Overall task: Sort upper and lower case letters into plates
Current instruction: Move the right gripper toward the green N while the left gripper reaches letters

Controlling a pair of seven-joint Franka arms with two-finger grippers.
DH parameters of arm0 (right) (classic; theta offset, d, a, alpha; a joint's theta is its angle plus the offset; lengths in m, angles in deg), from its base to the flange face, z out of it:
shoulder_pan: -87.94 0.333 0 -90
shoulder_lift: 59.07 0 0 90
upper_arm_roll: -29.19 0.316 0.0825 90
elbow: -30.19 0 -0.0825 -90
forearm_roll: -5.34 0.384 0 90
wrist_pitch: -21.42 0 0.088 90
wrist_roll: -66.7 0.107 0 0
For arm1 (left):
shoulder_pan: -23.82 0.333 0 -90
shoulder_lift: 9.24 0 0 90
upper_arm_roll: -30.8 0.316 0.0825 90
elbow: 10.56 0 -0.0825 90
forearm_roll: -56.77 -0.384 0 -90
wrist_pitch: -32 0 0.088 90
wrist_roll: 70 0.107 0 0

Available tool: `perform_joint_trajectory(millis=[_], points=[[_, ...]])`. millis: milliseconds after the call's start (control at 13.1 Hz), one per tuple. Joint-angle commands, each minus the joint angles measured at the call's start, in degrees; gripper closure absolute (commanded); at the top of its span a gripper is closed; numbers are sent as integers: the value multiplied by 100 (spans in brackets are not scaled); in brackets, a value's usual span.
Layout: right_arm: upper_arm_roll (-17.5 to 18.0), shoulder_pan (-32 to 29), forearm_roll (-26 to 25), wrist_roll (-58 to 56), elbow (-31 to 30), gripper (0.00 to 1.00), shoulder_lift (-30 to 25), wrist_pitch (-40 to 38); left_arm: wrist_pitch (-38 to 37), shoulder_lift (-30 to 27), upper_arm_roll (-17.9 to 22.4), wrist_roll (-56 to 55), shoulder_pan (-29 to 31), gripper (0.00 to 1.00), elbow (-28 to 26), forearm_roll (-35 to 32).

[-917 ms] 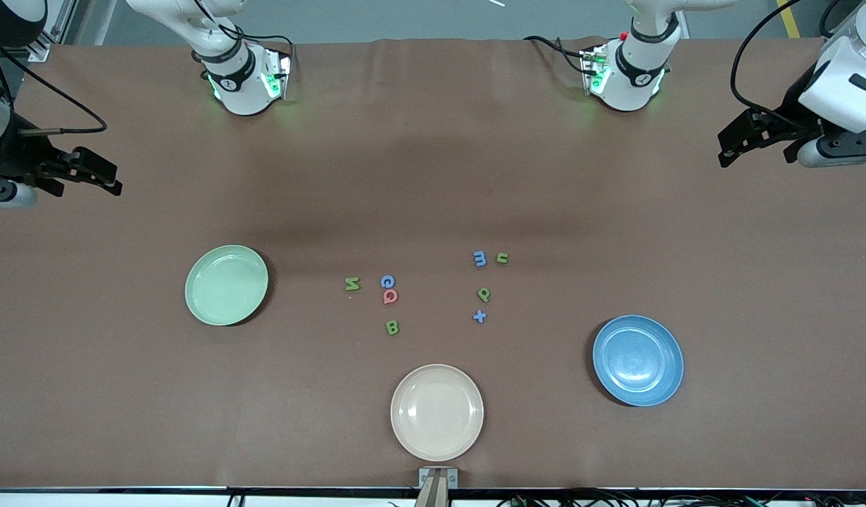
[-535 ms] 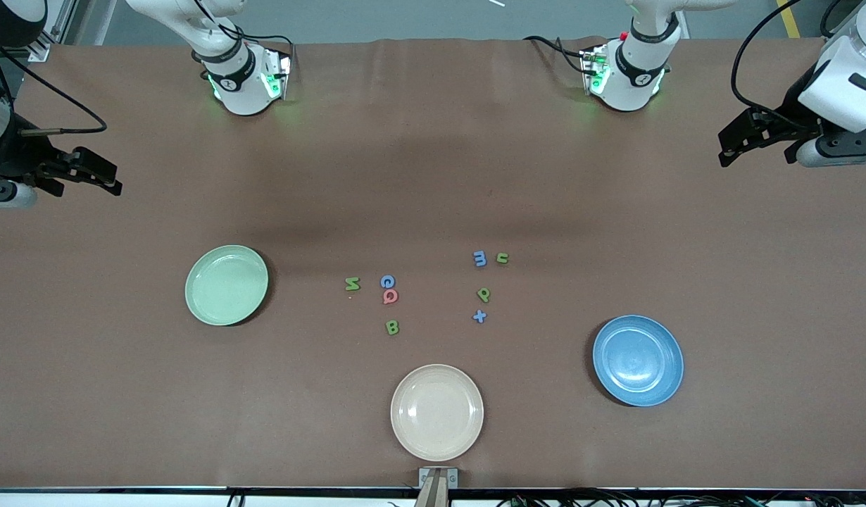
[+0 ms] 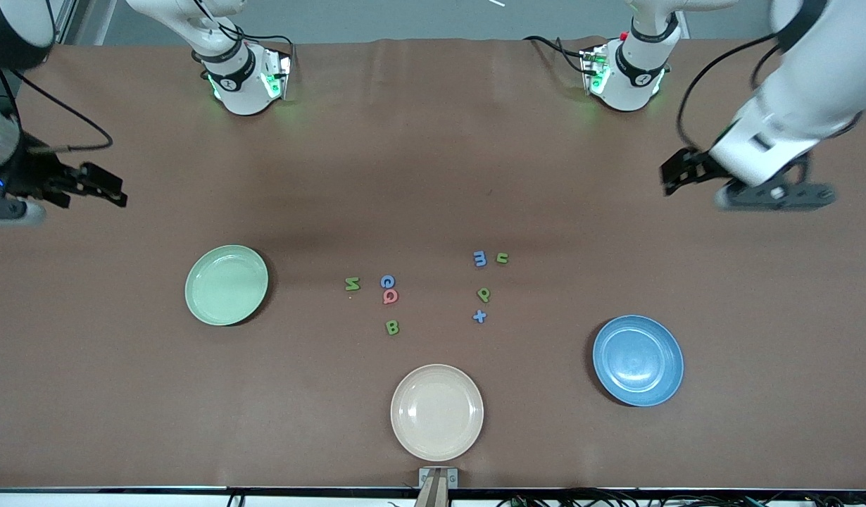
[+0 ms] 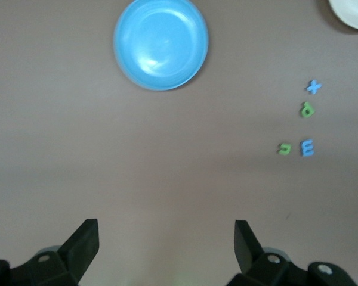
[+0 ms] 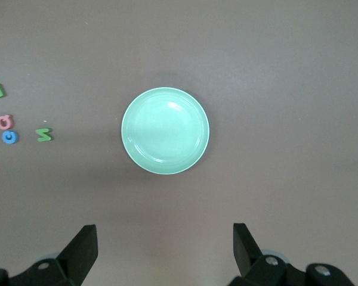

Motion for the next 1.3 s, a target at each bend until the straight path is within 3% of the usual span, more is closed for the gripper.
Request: perform_joint_trajectory(millis=[0, 153, 458, 611, 841, 1223], points=[[21, -60, -129, -56, 795, 0, 1198, -43, 1055, 205, -437, -445, -16, 0, -782, -12], [21, -51, 46, 397, 788, 0, 1244, 36, 1996, 459, -806, -1025, -16, 0, -1275, -125], [56, 378, 222, 3715, 543, 0, 1446, 404, 2957, 1399, -1028, -1903, -427, 0, -1418, -677], [65, 817, 275, 5332, 78, 0, 1508, 1061, 3291, 1944, -1028, -2746, -700, 2, -1374, -1196], [65, 1564, 468, 7268, -398, 0, 1858, 2142, 3784, 2516, -1028, -3093, -841, 8, -1365, -1295], [56, 2558, 442, 9425, -487, 0, 2825, 3760, 4276, 3053, -1019, -3111, -1053, 20, -1330, -1470]])
